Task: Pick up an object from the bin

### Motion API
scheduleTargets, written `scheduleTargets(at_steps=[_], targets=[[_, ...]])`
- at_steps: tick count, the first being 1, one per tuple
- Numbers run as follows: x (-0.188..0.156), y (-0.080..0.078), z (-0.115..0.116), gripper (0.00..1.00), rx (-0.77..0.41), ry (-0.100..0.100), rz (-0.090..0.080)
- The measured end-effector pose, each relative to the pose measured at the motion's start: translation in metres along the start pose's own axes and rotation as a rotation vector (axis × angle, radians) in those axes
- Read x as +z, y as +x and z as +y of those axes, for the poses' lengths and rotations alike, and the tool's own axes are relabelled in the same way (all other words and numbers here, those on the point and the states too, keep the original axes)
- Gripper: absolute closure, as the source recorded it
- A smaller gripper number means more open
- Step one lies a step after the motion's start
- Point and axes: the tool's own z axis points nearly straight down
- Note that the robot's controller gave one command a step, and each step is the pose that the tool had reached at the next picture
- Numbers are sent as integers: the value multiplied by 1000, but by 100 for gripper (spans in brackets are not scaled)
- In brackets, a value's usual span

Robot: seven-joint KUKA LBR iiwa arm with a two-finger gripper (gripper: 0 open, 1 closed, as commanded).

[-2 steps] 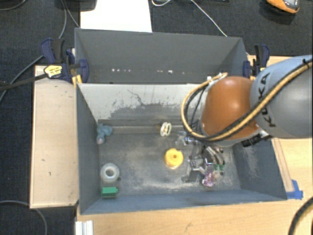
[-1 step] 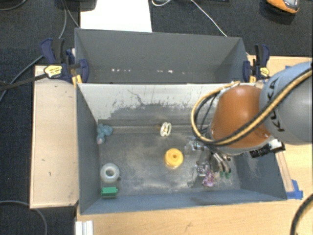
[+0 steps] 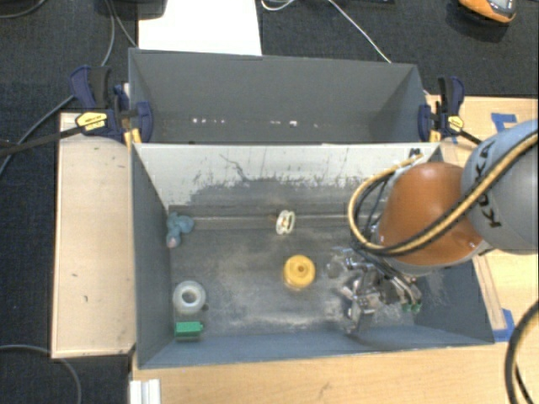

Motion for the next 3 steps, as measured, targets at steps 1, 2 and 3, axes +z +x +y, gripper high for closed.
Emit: scheduleTargets(at_steps=[1, 2, 3], targets=[[1, 2, -12, 0, 230, -1, -3], [31, -17, -60, 0, 64, 2, -4], [30, 3, -80, 0, 182, -2, -4]])
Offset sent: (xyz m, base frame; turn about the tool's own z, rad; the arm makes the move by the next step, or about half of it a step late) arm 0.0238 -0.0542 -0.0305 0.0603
